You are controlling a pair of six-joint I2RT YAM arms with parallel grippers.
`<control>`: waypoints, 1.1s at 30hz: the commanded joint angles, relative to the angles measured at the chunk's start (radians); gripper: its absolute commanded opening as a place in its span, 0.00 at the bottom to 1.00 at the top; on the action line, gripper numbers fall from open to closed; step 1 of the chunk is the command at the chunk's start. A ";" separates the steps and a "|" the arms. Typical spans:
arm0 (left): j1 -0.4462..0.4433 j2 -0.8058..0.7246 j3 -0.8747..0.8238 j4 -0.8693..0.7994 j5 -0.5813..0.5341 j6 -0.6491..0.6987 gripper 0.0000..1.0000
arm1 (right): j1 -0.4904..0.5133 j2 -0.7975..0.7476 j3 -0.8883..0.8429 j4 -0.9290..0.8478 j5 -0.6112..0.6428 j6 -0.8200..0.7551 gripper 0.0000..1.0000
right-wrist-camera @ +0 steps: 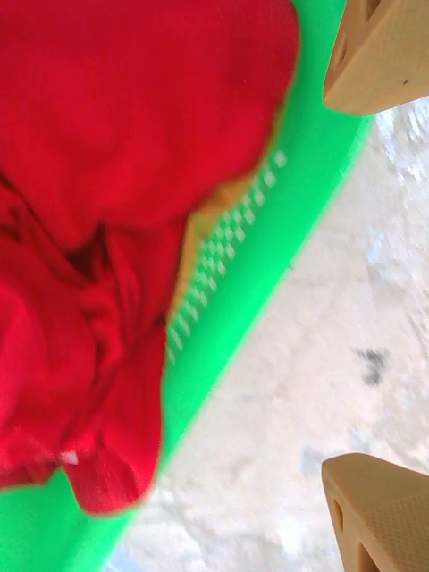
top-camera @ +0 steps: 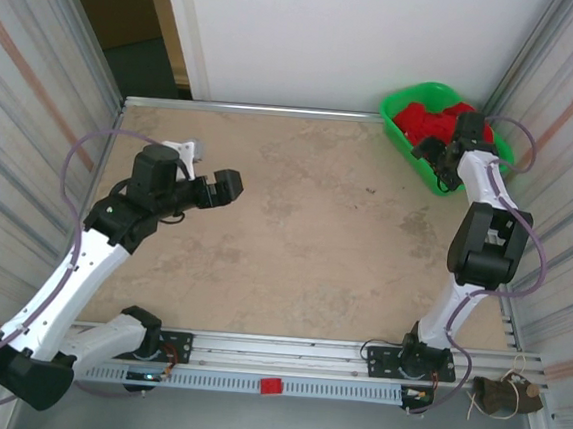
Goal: Fold the inside-out t-shirt
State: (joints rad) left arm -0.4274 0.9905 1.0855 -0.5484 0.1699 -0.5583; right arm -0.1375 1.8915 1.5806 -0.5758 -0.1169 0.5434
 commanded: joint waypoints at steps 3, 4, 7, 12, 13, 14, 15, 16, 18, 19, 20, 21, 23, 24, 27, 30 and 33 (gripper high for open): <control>-0.007 0.005 -0.006 0.041 0.019 -0.005 0.99 | 0.091 -0.022 0.015 0.033 -0.129 0.077 0.96; -0.007 0.005 -0.007 0.042 0.018 -0.002 0.99 | 0.103 -0.015 0.039 0.024 -0.143 0.079 0.96; -0.007 0.007 -0.007 0.042 0.009 0.006 0.99 | 0.125 0.004 0.123 -0.006 -0.154 0.075 0.95; -0.007 0.014 -0.019 0.054 0.015 0.015 0.99 | 0.081 0.029 0.277 -0.088 -0.076 0.026 0.96; -0.007 0.016 -0.023 0.057 0.014 0.017 0.99 | 0.070 0.036 0.303 -0.107 -0.057 0.015 0.96; -0.007 0.017 -0.024 0.061 0.014 0.020 0.99 | 0.055 0.048 0.341 -0.128 -0.036 0.001 0.96; -0.007 0.018 -0.027 0.064 0.013 0.022 0.99 | 0.041 0.061 0.361 -0.146 -0.016 -0.012 0.96; -0.007 0.020 -0.028 0.066 0.013 0.023 0.99 | 0.030 0.073 0.376 -0.161 0.003 -0.025 0.96; -0.007 0.023 -0.029 0.068 0.011 0.029 0.99 | 0.011 0.111 0.407 -0.195 0.041 -0.058 0.96; -0.007 0.025 -0.031 0.069 0.012 0.029 0.99 | 0.004 0.137 0.435 -0.223 0.056 -0.080 0.96; -0.005 0.026 -0.031 0.069 0.014 0.033 0.99 | -0.001 0.165 0.463 -0.255 0.070 -0.101 0.95; -0.005 0.027 -0.032 0.070 0.014 0.035 0.99 | -0.005 0.185 0.482 -0.280 0.077 -0.117 0.95; -0.004 0.026 -0.034 0.069 0.014 0.036 0.99 | -0.008 0.222 0.499 -0.316 0.089 -0.141 0.95; -0.004 0.024 -0.035 0.069 0.015 0.038 0.99 | -0.008 0.234 0.502 -0.329 0.088 -0.148 0.94; 0.002 0.019 -0.038 0.069 0.016 0.039 0.99 | -0.008 0.272 0.507 -0.370 0.087 -0.171 0.93; 0.007 0.014 -0.042 0.069 0.019 0.041 0.99 | -0.007 0.301 0.504 -0.403 0.071 -0.189 0.91; 0.010 0.010 -0.048 0.070 0.021 0.042 0.99 | -0.004 0.308 0.492 -0.419 0.015 -0.195 0.89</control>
State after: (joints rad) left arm -0.4252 1.0172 1.0504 -0.4961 0.1761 -0.5423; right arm -0.1497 2.2047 2.0640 -0.9337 -0.0593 0.3870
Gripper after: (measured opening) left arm 0.988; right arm 0.889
